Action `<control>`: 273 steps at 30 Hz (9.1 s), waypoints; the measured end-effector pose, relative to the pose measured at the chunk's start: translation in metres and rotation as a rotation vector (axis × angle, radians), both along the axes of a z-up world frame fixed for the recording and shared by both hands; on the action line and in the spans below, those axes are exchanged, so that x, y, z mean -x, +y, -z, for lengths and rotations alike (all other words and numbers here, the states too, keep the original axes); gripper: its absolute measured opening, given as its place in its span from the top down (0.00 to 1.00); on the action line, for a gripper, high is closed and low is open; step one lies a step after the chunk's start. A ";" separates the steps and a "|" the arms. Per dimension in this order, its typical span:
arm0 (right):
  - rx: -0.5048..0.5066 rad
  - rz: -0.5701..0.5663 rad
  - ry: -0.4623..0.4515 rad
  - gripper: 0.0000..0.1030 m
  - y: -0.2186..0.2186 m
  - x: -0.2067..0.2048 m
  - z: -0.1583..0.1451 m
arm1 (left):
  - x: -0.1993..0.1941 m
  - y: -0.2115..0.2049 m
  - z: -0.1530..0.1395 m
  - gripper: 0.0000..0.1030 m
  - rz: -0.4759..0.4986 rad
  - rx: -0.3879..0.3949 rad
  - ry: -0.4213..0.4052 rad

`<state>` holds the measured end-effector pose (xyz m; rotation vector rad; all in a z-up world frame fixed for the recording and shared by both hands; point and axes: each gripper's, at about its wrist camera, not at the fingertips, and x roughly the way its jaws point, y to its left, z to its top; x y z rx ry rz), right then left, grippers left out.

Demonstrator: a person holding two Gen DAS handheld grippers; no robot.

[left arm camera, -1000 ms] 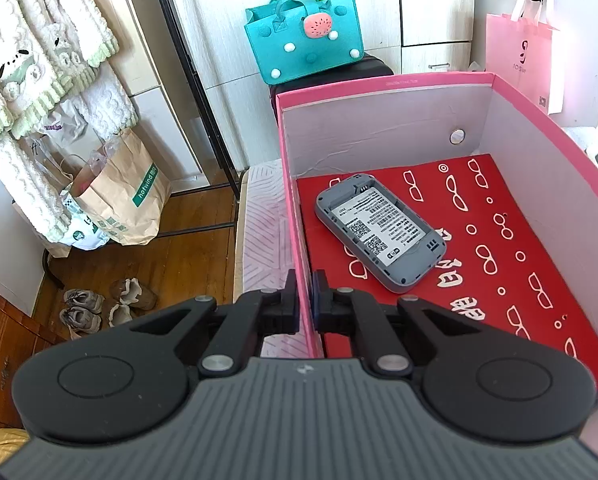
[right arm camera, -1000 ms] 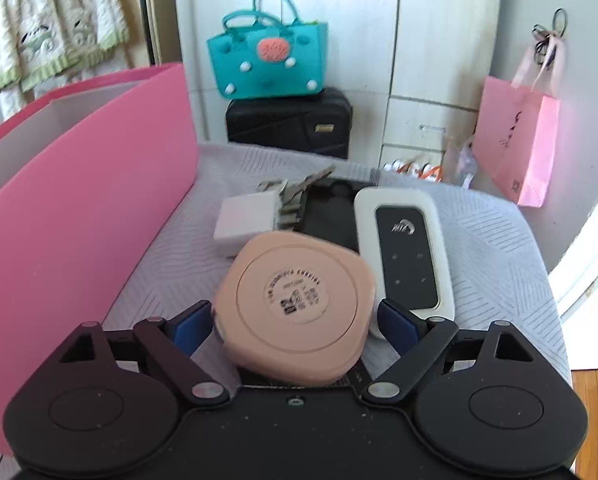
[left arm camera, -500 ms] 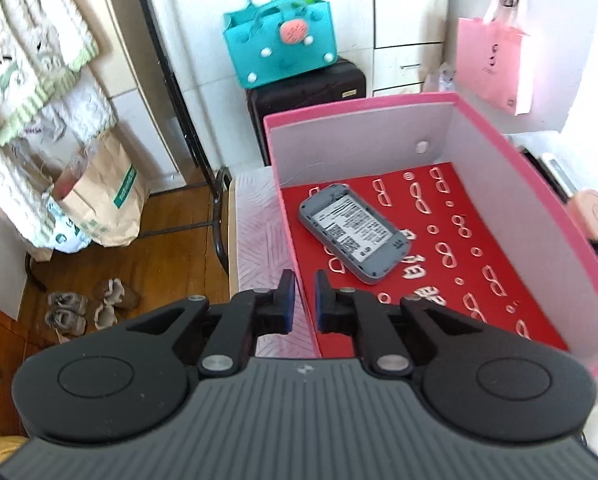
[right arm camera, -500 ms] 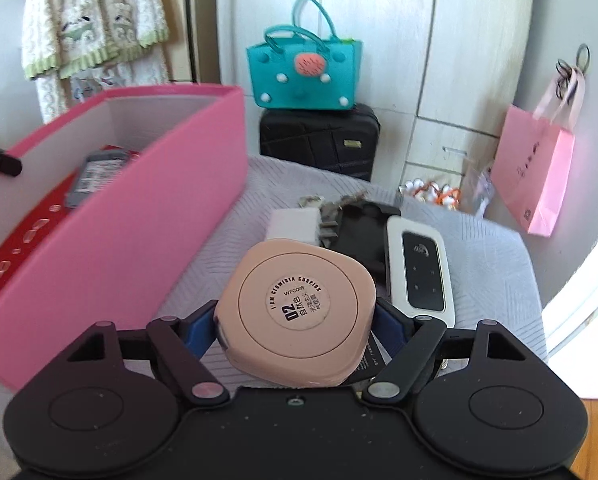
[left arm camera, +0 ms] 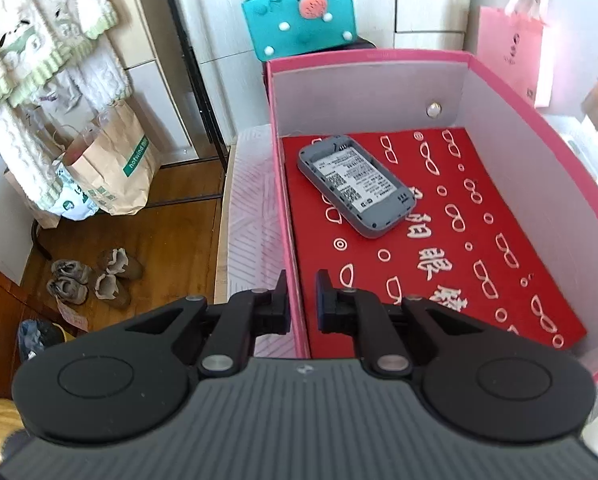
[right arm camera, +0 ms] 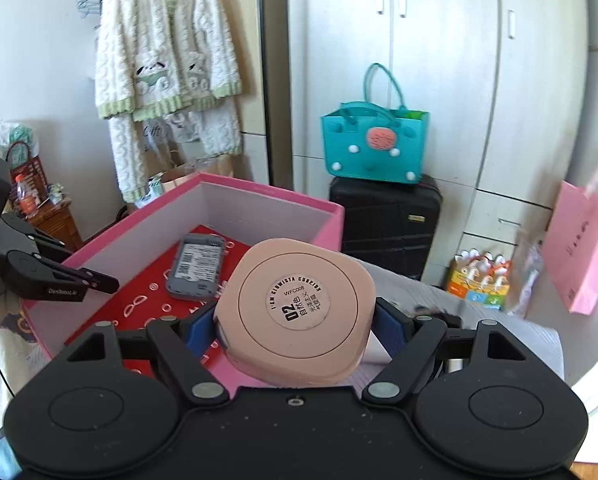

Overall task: Organize rigid objects
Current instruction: 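Carry the peach tape case into the box beside the router and release, then move the right tool back and grasp the pale yellow plastic stand, then carry the yellow stand into the box beside the tape case and release, then move the right tool back and grasp the yellow starfish, then carry the yellow starfish into the pink box and release it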

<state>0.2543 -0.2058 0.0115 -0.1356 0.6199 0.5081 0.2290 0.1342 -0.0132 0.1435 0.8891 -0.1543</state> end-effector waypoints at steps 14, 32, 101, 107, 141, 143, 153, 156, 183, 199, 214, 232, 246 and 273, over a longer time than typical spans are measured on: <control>0.352 -0.269 -0.013 0.19 0.102 -0.058 0.003 | -0.001 -0.006 0.003 0.91 0.001 -0.048 -0.037; 0.527 -0.299 0.197 0.19 0.154 -0.121 0.050 | 0.002 -0.005 0.003 0.91 -0.002 -0.016 -0.089; 0.013 0.205 0.219 0.23 -0.131 0.062 0.081 | 0.003 -0.008 0.005 0.91 -0.019 -0.011 -0.105; 0.019 0.258 0.185 0.24 -0.131 0.065 0.100 | 0.003 -0.008 0.005 0.91 -0.018 -0.028 -0.102; 0.027 0.196 0.102 0.49 -0.101 0.059 0.065 | 0.003 -0.010 0.006 0.91 -0.014 -0.034 -0.098; 0.014 0.179 0.095 0.49 -0.097 0.057 0.057 | 0.003 -0.010 0.006 0.91 -0.015 -0.028 -0.100; -0.099 -0.027 -0.026 0.49 -0.045 0.046 -0.009 | 0.003 -0.008 0.004 0.91 -0.010 -0.016 -0.103; -0.074 -0.097 -0.053 0.49 -0.015 0.037 -0.017 | 0.003 -0.007 0.004 0.91 -0.011 -0.015 -0.103; 0.495 -0.150 -0.033 0.49 0.115 -0.072 0.041 | 0.004 -0.005 0.003 0.91 -0.014 0.005 -0.122; -0.013 -0.141 0.029 0.33 0.003 -0.011 -0.022 | 0.005 -0.006 0.003 0.91 -0.013 0.000 -0.144; -0.035 0.047 0.171 0.44 -0.093 0.063 0.059 | 0.009 -0.010 0.003 0.91 -0.012 -0.025 -0.184; -0.030 0.183 0.169 0.38 -0.101 0.025 0.119 | 0.010 -0.008 0.002 0.91 -0.018 -0.021 -0.189; -0.009 0.195 0.130 0.49 -0.086 0.022 0.119 | 0.010 -0.008 0.003 0.91 -0.015 -0.016 -0.190; -0.103 -0.165 -0.067 0.50 -0.007 0.027 -0.007 | 0.010 -0.010 0.004 0.91 -0.014 -0.014 -0.188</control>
